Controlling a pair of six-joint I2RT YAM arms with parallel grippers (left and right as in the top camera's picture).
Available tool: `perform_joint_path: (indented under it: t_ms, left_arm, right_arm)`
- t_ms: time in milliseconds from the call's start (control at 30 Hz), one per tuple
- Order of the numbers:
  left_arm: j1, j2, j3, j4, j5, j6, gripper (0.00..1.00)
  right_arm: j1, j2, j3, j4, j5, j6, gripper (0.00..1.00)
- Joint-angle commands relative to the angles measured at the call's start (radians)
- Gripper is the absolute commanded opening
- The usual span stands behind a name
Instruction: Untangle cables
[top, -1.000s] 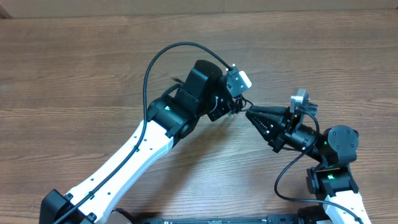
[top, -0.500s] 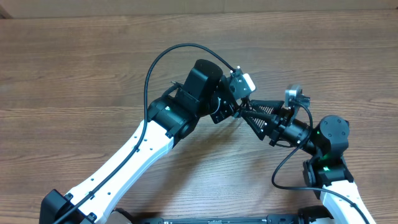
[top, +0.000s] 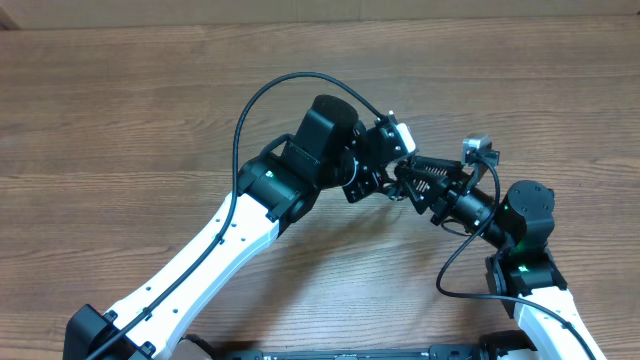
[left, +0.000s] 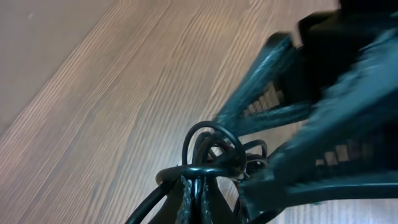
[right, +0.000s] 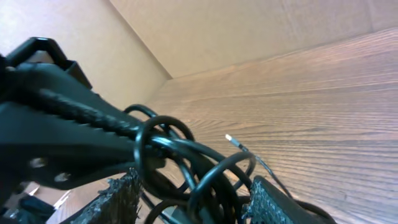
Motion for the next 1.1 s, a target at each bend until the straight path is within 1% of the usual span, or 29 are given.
perform_joint_path:
  t_ms: [0, 167, 267, 467, 667, 833, 1067]
  left_arm:
    - [-0.001, -0.006, 0.002, 0.018, 0.093, 0.008, 0.04]
    - [-0.002, -0.006, 0.002, 0.016, 0.173, 0.008, 0.04]
    - [-0.002, -0.006, 0.002, -0.006, 0.174, 0.008, 0.04]
    - [-0.001, -0.006, 0.002, -0.1, 0.174, 0.01, 0.04]
    - [-0.001, -0.006, 0.002, -0.132, 0.192, 0.013, 0.04]
    - [0.0, -0.006, 0.002, -0.119, 0.294, 0.041, 0.04]
    - [0.0, -0.006, 0.002, -0.051, 0.463, 0.042, 0.04]
  right_arm:
    - [0.004, 0.002, 0.014, 0.001, 0.029, -0.018, 0.56]
    - [0.003, 0.002, 0.014, -0.004, 0.048, -0.018, 0.56]
    - [0.003, 0.002, 0.014, -0.029, 0.107, -0.018, 0.56]
    - [0.003, 0.002, 0.014, -0.073, 0.234, -0.013, 0.55]
    - [0.003, 0.002, 0.014, -0.103, 0.319, -0.013, 0.56]
    - [0.003, 0.002, 0.014, -0.179, 0.413, -0.014, 0.56]
    - [0.003, 0.002, 0.014, -0.205, 0.453, -0.014, 0.56]
